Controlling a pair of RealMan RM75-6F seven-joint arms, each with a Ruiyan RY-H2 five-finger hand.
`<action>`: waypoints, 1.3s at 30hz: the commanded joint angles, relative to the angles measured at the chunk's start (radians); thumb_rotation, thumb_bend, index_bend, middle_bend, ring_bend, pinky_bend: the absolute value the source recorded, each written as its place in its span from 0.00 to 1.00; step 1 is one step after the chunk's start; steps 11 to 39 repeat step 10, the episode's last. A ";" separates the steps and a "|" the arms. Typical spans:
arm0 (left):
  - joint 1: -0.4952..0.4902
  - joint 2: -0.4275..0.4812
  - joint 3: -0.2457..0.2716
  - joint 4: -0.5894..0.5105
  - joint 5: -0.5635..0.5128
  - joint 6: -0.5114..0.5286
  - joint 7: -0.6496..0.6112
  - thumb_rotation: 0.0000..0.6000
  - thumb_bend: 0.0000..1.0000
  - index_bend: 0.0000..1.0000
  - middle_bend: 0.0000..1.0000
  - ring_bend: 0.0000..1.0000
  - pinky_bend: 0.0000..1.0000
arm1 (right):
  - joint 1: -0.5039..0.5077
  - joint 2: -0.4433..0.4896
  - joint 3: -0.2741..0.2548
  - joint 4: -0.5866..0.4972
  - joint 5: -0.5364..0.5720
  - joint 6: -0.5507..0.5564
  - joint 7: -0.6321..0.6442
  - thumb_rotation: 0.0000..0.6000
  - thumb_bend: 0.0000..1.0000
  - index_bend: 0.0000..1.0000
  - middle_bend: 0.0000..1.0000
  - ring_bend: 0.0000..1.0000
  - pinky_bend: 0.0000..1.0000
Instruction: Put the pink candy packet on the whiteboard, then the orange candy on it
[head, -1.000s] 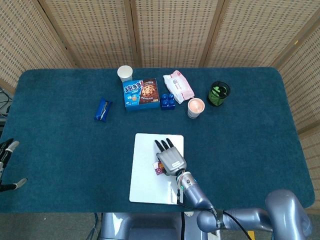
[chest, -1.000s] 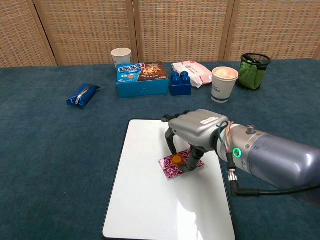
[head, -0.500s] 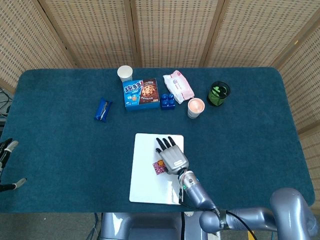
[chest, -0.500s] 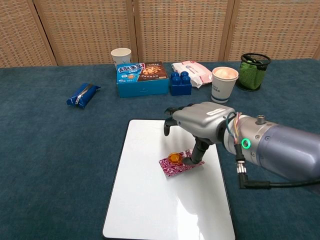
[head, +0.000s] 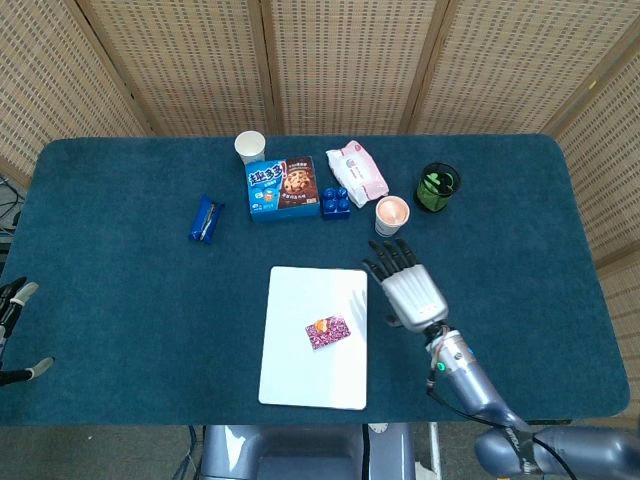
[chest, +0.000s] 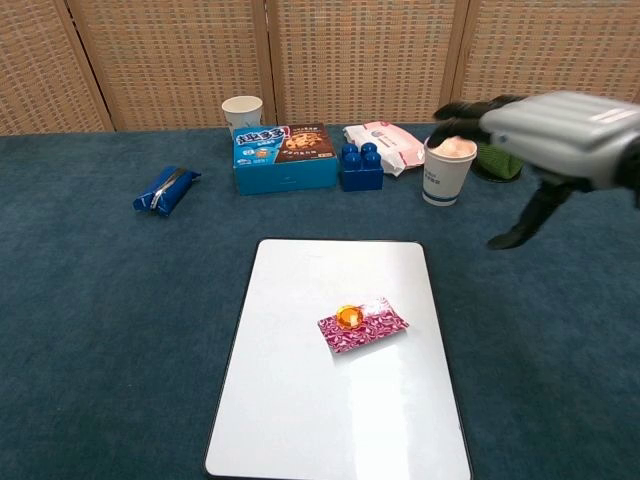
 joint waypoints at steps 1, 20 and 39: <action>-0.001 -0.008 0.003 0.002 0.012 0.005 0.011 1.00 0.00 0.00 0.00 0.00 0.00 | -0.182 0.154 -0.096 0.074 -0.162 0.177 0.243 1.00 0.00 0.07 0.00 0.00 0.00; 0.016 -0.015 0.005 0.006 0.032 0.047 0.011 1.00 0.00 0.00 0.00 0.00 0.00 | -0.360 0.162 -0.147 0.236 -0.264 0.345 0.475 1.00 0.00 0.05 0.00 0.00 0.00; 0.016 -0.015 0.005 0.006 0.032 0.047 0.011 1.00 0.00 0.00 0.00 0.00 0.00 | -0.360 0.162 -0.147 0.236 -0.264 0.345 0.475 1.00 0.00 0.05 0.00 0.00 0.00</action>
